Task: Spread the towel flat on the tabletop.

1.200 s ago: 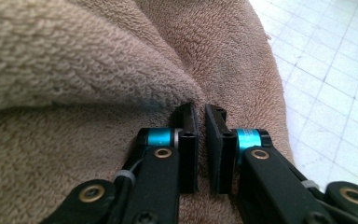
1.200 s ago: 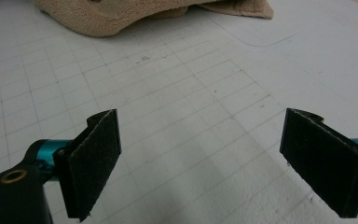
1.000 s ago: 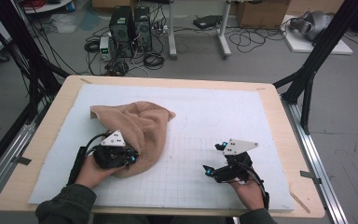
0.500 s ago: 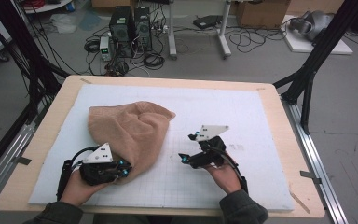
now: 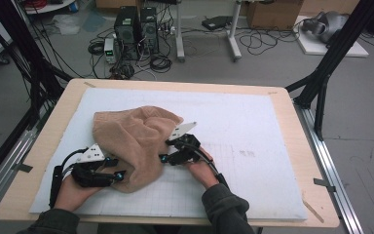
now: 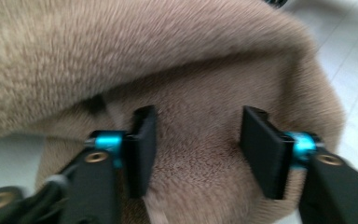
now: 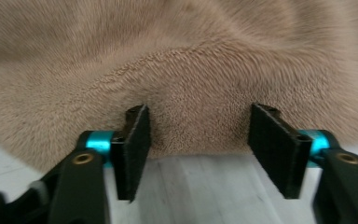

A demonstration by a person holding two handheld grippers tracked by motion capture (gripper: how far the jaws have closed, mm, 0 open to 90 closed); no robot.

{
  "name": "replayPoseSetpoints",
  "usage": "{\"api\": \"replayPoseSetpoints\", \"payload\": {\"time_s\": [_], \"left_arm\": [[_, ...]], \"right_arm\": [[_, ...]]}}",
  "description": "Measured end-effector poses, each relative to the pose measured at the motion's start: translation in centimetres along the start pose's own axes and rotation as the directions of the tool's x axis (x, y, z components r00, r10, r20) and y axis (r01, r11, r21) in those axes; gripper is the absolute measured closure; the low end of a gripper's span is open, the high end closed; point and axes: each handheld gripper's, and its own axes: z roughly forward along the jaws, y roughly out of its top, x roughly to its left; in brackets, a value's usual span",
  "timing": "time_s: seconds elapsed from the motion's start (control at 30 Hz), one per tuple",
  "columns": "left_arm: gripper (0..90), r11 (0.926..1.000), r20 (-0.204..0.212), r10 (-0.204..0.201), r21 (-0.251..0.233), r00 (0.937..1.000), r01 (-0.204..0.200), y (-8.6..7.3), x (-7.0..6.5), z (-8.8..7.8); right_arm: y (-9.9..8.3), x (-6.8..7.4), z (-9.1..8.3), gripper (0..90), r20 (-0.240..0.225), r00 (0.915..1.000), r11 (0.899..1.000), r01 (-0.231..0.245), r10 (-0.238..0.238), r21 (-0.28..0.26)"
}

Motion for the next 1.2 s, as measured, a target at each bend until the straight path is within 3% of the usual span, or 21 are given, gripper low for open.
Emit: {"api": "replayPoseSetpoints", "payload": {"time_s": [0.03, 0.1, 0.17, 0.2, 0.23, 0.27, 0.33, 0.37, 0.47, 0.57, 0.6, 0.63, 0.7, 0.73, 0.83, 0.97, 1.07, 1.1, 1.13, 1.2], "left_arm": [[52.2, 0.9996, 0.012, -0.020, 0.019, 0.9997, 0.019, -0.3, 0.5, 0.5], [59.8, 0.9993, 0.007, -0.018, 0.034, 0.9998, 0.017, -0.5, 0.7, 0.9], [67.4, 0.9992, 0.007, -0.017, 0.037, 0.9998, 0.017, -0.5, 0.8, 1.1], [70.6, 0.9992, 0.009, -0.022, 0.035, 0.9997, 0.022, -0.4, 0.8, 1.3], [73.6, 0.9992, 0.009, -0.022, 0.035, 0.9997, 0.022, -0.4, 0.8, 1.3], [77.6, 0.9992, 0.014, -0.024, 0.032, 0.9996, 0.024, -0.3, 0.8, 1.3], [79.8, 0.9995, 0.005, -0.016, 0.027, 0.9999, 0.016, -0.3, 0.6, 1.2], [81.1, 0.9998, -0.007, -0.006, 0.020, 1.0000, 0.006, -0.3, 0.3, 1.0], [82.0, 1.0000, -0.015, 0.000, 0.002, 0.9999, 0.000, -0.3, -0.3, 0.4], [82.8, 0.9998, -0.005, -0.006, -0.020, 1.0000, 0.006, -0.2, -0.7, 0.1], [82.8, 0.9996, 0.005, -0.008, -0.028, 1.0000, 0.008, -0.1, -1.0, 0.0], [83.1, 0.9993, 0.010, -0.001, -0.037, 1.0000, 0.001, 0.0, -1.4, -0.1], [83.1, 0.9981, 0.023, 0.016, -0.059, 0.9996, -0.015, 0.1, -2.7, -0.2], [83.1, 0.9981, 0.023, 0.016, -0.059, 0.9996, -0.015, 0.1, -2.7, -0.2], [83.2, 0.9967, 0.027, 0.044, -0.070, 0.9987, -0.042, -0.2, -4.7, -0.5], [83.2, 0.9964, 0.035, 0.059, -0.062, 0.9976, -0.057, -0.8, -5.9, -0.9], [82.0, 0.9968, 0.047, 0.062, -0.054, 0.9970, -0.059, -1.4, -6.4, -1.6], [75.7, 0.9968, 0.054, 0.062, -0.055, 0.9966, -0.059, -1.6, -6.5, -1.9], [75.7, 0.9969, 0.055, 0.059, -0.055, 0.9968, -0.056, -1.8, -6.5, -2.2], [66.2, 0.9975, 0.058, 0.043, -0.058, 0.9974, -0.040, -2.0, -6.3, -3.3]], "right_arm": [[0.1, 0.1, 0.8, 40.7, -0.011, 0.9998, 1.000, 0.017, -0.017, 0.022], [0.2, 0.4, 1.7, 47.9, -0.004, 0.9990, 0.998, 0.046, -0.046, 0.045], [0.4, 0.6, 1.8, 62.7, -0.011, 0.9970, 0.996, 0.077, -0.076, 0.048], [0.5, 0.6, 1.8, 70.5, -0.024, 0.9966, 0.996, 0.080, -0.079, 0.050], [0.5, 0.6, 1.8, 70.5, -0.024, 0.9966, 0.996, 0.080, -0.079, 0.050], [0.5, 0.3, 1.6, 77.1, -0.047, 0.9959, 0.995, 0.080, -0.077, 0.055], [0.5, 0.3, 1.4, 78.2, -0.054, 0.9958, 0.995, 0.078, -0.074, 0.062], [0.3, 0.1, 0.4, 79.6, -0.074, 0.9954, 0.997, 0.064, -0.060, 0.052], [0.0, 0.4, -1.7, 79.8, -0.077, 0.9943, 0.997, 0.076, -0.073, 0.035], [-0.8, 1.3, -5.0, 80.1, -0.057, 0.9942, 0.996, 0.092, -0.091, 0.018], [-0.8, 1.3, -5.0, 80.1, -0.057, 0.9942, 0.996, 0.092, -0.091, 0.018], [-1.4, 2.3, -6.7, 80.1, -0.054, 0.9934, 0.994, 0.103, -0.102, 0.020], [-2.1, 3.3, -8.0, 80.1, -0.050, 0.9921, 0.993, 0.116, -0.115, 0.032], [-2.4, 3.7, -8.5, 80.0, -0.054, 0.9920, 0.993, 0.116, -0.115, 0.029], [-3.8, 5.3, -10.5, 80.0, -0.040, 0.9946, 0.995, 0.097, -0.096, 0.021], [-5.0, 7.1, -11.9, 80.0, -0.051, 0.9947, 0.996, 0.090, -0.089, 0.015], [-5.6, 7.6, -11.8, 77.9, -0.067, 0.9945, 0.995, 0.083, -0.080, 0.046], [-5.9, 7.6, -11.7, 70.3, -0.089, 0.9946, 0.997, 0.057, -0.053, 0.048], [-5.9, 7.6, -11.7, 70.3, -0.089, 0.9946, 0.997, 0.057, -0.053, 0.048], [-5.3, 7.0, -12.5, 59.1, -0.051, 0.9973, 0.999, 0.052, -0.052, -0.005]]}}
